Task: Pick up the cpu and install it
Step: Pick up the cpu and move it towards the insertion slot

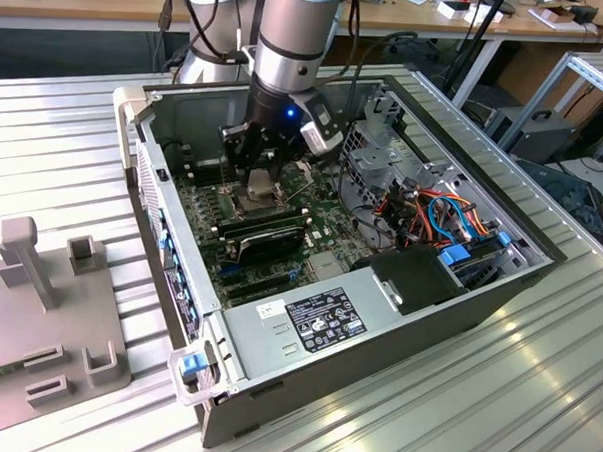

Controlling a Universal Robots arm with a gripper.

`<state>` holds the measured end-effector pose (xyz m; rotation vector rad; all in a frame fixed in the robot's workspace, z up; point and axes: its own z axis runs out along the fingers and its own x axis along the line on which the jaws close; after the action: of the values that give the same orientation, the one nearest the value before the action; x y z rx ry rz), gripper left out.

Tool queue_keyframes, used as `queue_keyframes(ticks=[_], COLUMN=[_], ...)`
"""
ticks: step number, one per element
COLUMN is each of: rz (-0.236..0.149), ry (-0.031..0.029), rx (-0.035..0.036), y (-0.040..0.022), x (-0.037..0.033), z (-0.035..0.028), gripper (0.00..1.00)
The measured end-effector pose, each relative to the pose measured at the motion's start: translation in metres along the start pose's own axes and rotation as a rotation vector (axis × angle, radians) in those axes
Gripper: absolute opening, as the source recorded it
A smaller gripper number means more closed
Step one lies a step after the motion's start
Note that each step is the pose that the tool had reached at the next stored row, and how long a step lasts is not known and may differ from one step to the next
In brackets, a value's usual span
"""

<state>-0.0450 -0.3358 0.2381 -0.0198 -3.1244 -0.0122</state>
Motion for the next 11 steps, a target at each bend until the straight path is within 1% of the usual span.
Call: queue_keyframes(ticks=[1, 3, 8, 11], rz=[0.0, 0.0, 0.0, 0.0], ry=[-0.0002, -0.0007, -0.0021, -0.0031], rx=[0.0012, 0.0031, 0.007, 0.0102], y=[0.0001, 0.0003, 0.0006, 0.0008], x=[0.0001, 0.0003, 0.0005, 0.0007], z=[-0.0055, -0.0134, -0.0309, -0.0399], gripper=[0.54, 0.54, 0.54, 0.54])
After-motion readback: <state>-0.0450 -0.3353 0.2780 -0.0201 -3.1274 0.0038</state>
